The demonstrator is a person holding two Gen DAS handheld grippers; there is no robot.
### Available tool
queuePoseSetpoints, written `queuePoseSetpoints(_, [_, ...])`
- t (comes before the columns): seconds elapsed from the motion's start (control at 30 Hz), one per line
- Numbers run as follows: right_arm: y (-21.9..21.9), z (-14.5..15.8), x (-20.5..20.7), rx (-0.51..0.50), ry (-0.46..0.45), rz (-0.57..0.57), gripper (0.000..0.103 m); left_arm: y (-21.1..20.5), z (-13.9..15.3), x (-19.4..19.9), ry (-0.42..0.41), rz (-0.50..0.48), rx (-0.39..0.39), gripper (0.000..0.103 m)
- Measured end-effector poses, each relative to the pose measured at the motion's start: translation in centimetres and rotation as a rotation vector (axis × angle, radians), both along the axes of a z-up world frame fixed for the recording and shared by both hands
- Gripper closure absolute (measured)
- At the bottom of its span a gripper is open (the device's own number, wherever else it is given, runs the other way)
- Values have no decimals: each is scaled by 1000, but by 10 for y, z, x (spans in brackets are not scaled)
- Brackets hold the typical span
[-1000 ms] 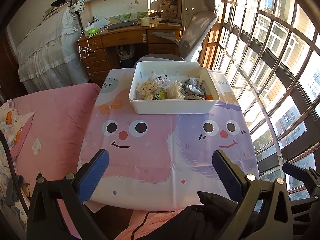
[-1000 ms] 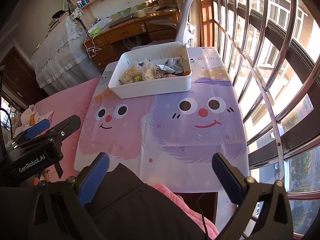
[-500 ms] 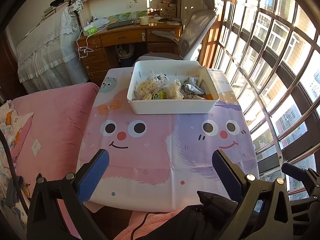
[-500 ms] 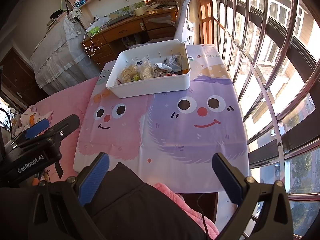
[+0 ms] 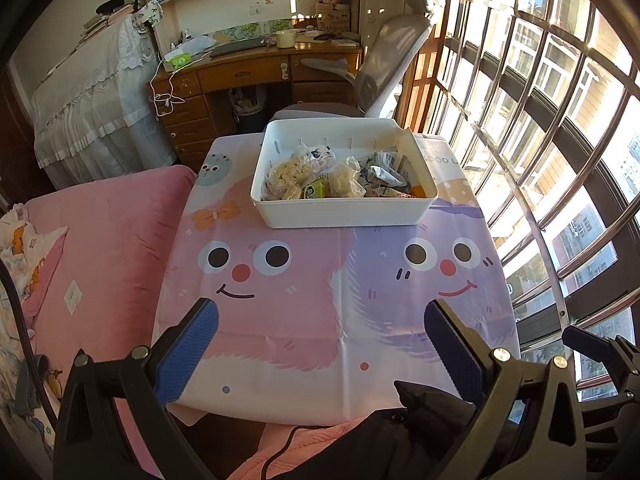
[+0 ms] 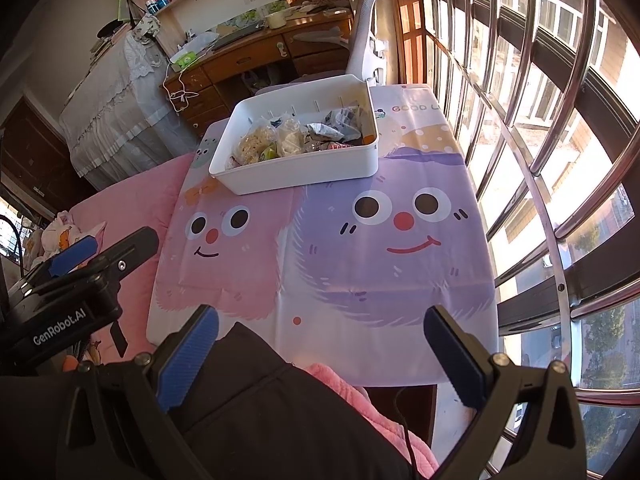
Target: Organize snacks
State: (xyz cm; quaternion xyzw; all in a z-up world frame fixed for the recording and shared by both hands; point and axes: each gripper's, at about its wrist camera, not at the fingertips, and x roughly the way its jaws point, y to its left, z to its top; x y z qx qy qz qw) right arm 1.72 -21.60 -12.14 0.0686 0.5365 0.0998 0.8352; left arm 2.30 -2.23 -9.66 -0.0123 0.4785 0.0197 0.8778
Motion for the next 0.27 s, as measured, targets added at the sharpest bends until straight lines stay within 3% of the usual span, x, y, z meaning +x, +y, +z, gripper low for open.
queuePoseSetpoints(0.27, [0, -2, 0, 0, 3, -3, 0, -1, -5, 3, 4, -8, 1, 1])
